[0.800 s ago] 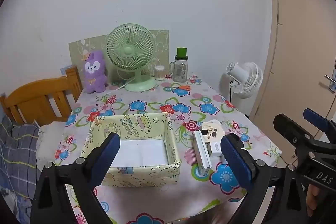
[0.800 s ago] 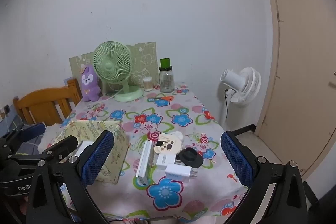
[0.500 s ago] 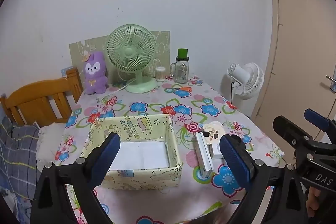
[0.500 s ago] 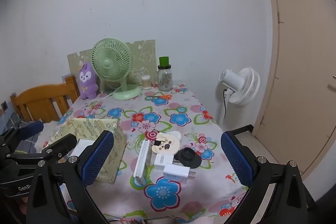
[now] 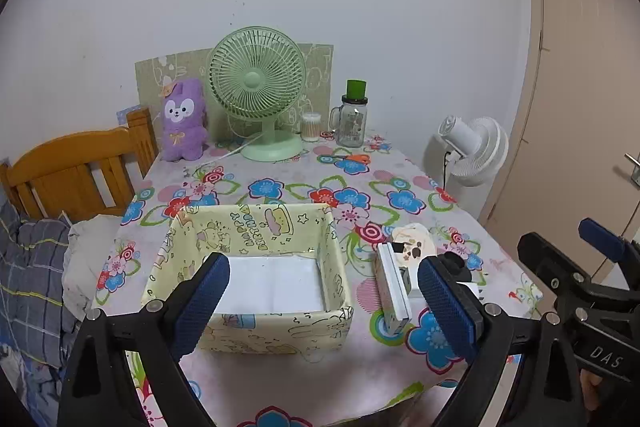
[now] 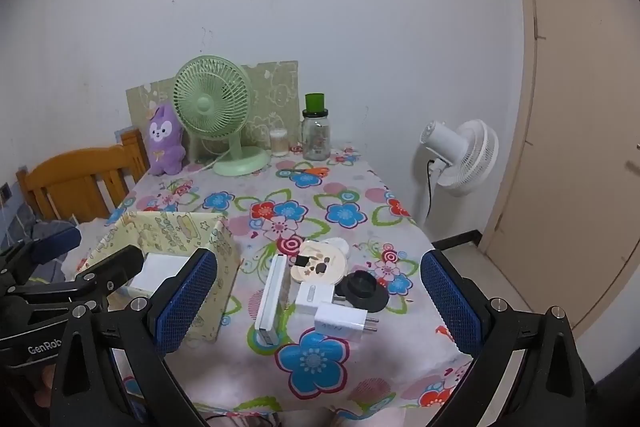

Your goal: Organize rigid objects

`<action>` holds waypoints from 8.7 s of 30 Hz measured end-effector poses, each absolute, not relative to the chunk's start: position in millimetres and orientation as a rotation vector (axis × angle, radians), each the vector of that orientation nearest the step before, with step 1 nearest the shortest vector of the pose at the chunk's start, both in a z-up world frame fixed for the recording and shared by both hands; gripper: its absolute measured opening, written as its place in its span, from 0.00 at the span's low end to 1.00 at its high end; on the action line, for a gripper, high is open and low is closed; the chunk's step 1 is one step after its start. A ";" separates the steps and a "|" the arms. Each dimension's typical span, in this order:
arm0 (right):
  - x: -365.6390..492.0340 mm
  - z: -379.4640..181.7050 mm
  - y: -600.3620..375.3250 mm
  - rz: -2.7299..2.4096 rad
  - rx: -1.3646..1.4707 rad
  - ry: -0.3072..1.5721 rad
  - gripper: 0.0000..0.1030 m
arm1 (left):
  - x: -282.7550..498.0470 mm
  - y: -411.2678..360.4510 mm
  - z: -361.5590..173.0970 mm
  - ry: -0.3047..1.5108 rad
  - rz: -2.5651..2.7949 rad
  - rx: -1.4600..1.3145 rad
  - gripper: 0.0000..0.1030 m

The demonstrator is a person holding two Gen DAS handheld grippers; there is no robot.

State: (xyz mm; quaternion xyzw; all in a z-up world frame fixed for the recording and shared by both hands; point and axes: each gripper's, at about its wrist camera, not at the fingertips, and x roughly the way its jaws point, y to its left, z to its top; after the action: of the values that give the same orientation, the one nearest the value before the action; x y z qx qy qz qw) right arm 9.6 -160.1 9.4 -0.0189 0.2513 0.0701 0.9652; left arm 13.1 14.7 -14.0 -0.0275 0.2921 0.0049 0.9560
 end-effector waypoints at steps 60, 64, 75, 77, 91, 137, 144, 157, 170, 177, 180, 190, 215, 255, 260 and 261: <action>19.0 4.4 -159.1 0.088 -0.051 0.504 1.00 | 10.8 17.0 -27.4 0.571 0.013 -0.052 0.97; 20.5 3.1 -159.0 0.091 -0.043 0.510 1.00 | 10.2 14.9 -25.9 0.550 0.029 -0.033 0.97; 26.5 3.8 -159.8 0.087 -0.046 0.497 1.00 | 15.7 11.9 -25.9 0.546 0.038 -0.019 0.96; 27.8 3.5 -159.5 0.076 -0.058 0.491 1.00 | 18.2 9.3 -26.3 0.546 0.038 -0.007 0.96; 49.3 -9.3 -167.0 0.090 -0.081 0.538 0.89 | 41.1 -13.3 -39.6 0.605 -0.004 0.021 0.82; 143.6 -99.4 -208.9 0.134 -0.033 0.768 0.81 | 144.4 -91.3 -134.7 0.919 -0.083 0.052 0.54; 149.2 -110.1 -205.9 0.158 0.001 0.812 0.81 | 145.2 -87.6 -141.8 0.921 -0.088 0.043 0.48; 154.2 -120.0 -180.7 0.189 -0.022 0.865 0.81 | 138.5 -74.2 -145.3 0.913 -0.094 0.065 0.23; 162.8 -133.9 -156.6 0.168 -0.105 0.920 0.81 | 142.3 -68.9 -163.6 0.971 -0.120 -0.012 0.24; 157.5 -133.9 -152.3 0.209 -0.100 0.945 0.73 | 136.3 -65.9 -163.5 0.978 -0.145 -0.028 0.24; 159.6 -139.6 -152.1 0.215 -0.063 0.960 0.71 | 135.6 -66.4 -163.6 0.973 -0.145 -0.031 0.24; 163.7 -135.3 -147.6 0.204 -0.089 0.919 0.54 | 139.2 -64.1 -160.6 0.958 -0.166 -0.055 0.20; 156.9 -133.8 -163.0 0.165 -0.068 0.932 0.66 | 134.9 -73.3 -164.0 0.966 -0.170 -0.015 0.20; 150.6 -104.1 -154.8 0.224 -0.038 0.890 0.46 | 124.8 -72.4 -125.0 0.891 -0.165 -0.021 0.20; 145.5 -91.4 -155.6 0.227 -0.029 0.865 0.46 | 120.4 -73.5 -111.7 0.867 -0.163 -0.012 0.20; 144.5 -89.4 -155.6 0.228 -0.029 0.861 0.46 | 119.6 -73.7 -109.4 0.864 -0.163 -0.011 0.20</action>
State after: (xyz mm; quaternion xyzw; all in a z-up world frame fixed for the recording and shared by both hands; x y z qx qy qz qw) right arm 144.5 -155.6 -89.4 -0.0140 0.4166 0.1101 0.9023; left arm 119.6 -73.7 -109.4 -0.0052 0.4181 -0.0788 0.9050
